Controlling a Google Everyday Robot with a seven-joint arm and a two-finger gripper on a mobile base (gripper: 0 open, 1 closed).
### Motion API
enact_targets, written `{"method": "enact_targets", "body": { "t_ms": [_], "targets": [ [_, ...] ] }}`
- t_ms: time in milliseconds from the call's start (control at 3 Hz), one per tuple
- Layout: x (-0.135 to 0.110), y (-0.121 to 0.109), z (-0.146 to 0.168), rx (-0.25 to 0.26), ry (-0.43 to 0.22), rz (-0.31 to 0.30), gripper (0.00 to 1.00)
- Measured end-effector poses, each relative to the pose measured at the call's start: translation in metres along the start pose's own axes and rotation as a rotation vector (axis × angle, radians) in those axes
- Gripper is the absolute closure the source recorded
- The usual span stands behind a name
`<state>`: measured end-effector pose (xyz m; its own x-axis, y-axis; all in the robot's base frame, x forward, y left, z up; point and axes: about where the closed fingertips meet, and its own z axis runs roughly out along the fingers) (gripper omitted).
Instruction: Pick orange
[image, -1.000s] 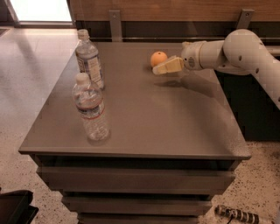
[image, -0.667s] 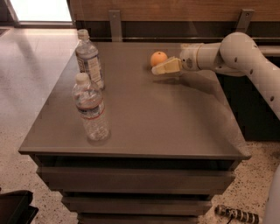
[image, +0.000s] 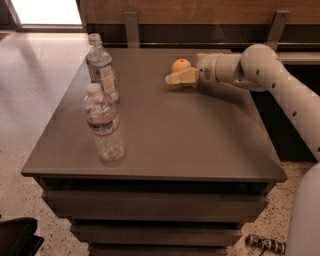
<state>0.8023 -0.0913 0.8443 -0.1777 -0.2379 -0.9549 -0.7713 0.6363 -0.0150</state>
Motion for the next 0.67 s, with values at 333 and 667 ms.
{"method": "enact_targets", "body": {
  "t_ms": [333,667],
  "targets": [
    [0.0005,0.0018,0.0021,-0.004,0.003,0.000,0.18],
    [0.0008,0.0038,0.0050,-0.009,0.003,0.000,0.42]
  ]
}}
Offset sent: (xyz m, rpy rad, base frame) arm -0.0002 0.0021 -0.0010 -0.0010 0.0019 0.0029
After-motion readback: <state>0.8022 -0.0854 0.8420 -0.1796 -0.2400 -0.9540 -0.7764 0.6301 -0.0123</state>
